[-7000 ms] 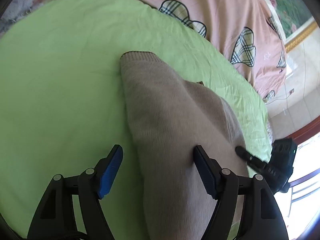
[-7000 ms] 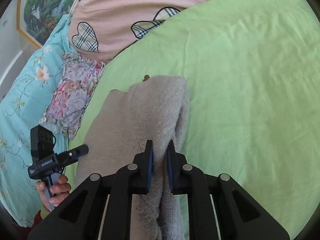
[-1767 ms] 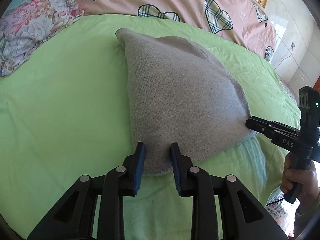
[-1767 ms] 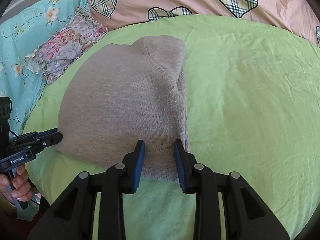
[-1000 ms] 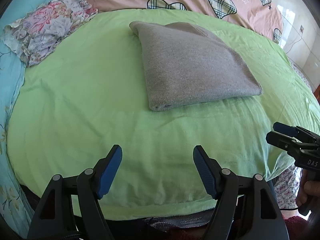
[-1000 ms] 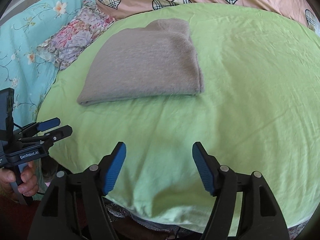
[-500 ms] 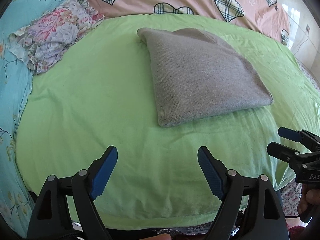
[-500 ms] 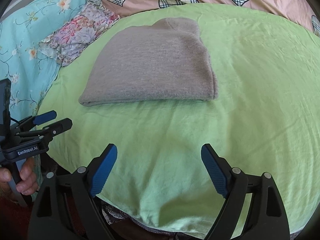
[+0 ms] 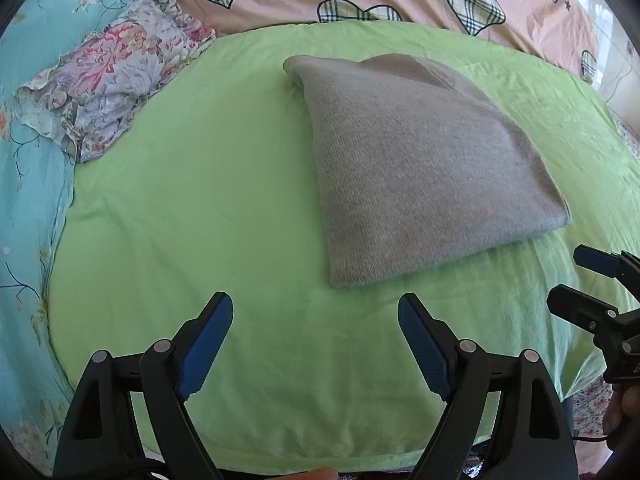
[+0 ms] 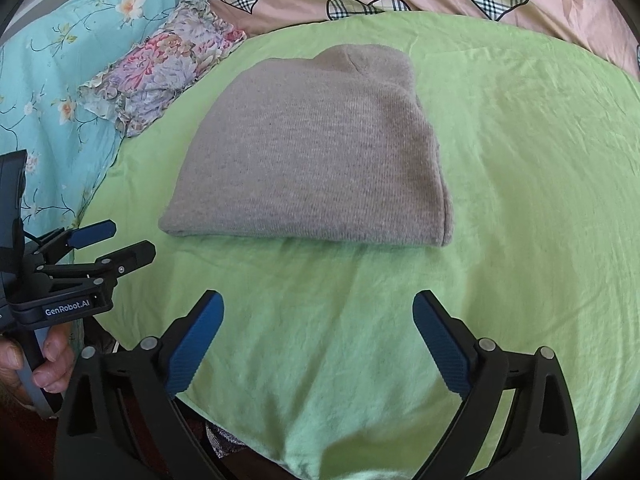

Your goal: Fold small clothes

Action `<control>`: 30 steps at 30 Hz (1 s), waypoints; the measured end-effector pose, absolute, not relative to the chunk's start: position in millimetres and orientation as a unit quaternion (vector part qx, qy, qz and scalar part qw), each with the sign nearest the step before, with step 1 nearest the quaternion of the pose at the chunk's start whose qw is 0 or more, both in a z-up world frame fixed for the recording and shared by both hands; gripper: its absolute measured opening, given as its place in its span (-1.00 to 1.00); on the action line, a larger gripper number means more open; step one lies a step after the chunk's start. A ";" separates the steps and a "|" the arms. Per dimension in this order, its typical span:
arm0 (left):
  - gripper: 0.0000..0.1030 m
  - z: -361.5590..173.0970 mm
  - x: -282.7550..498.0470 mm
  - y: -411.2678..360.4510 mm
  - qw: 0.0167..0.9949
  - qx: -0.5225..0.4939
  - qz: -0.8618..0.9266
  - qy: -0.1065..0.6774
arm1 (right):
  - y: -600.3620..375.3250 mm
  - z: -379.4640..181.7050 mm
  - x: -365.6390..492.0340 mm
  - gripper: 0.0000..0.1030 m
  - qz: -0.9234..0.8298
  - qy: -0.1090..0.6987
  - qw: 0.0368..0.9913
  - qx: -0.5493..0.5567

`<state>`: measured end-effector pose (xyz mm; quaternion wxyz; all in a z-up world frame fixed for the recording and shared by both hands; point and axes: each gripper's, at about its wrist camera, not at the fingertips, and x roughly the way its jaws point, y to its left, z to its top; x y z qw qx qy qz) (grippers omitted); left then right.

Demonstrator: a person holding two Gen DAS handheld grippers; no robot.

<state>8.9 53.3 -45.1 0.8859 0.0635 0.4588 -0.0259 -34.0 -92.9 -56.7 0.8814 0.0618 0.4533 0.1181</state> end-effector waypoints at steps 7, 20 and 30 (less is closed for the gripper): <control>0.67 -37.2 22.2 53.3 0.886 0.065 -0.019 0.458 | -87.3 -45.6 -15.6 0.87 0.131 0.452 0.881 0.054; 0.74 -21.1 42.3 41.8 0.884 0.090 -0.015 0.458 | -91.4 -16.5 24.1 0.92 0.140 0.450 0.881 0.048; 0.74 -24.9 62.5 36.1 0.883 0.090 -0.011 0.461 | -92.2 -20.2 37.1 0.92 0.141 0.455 0.878 0.054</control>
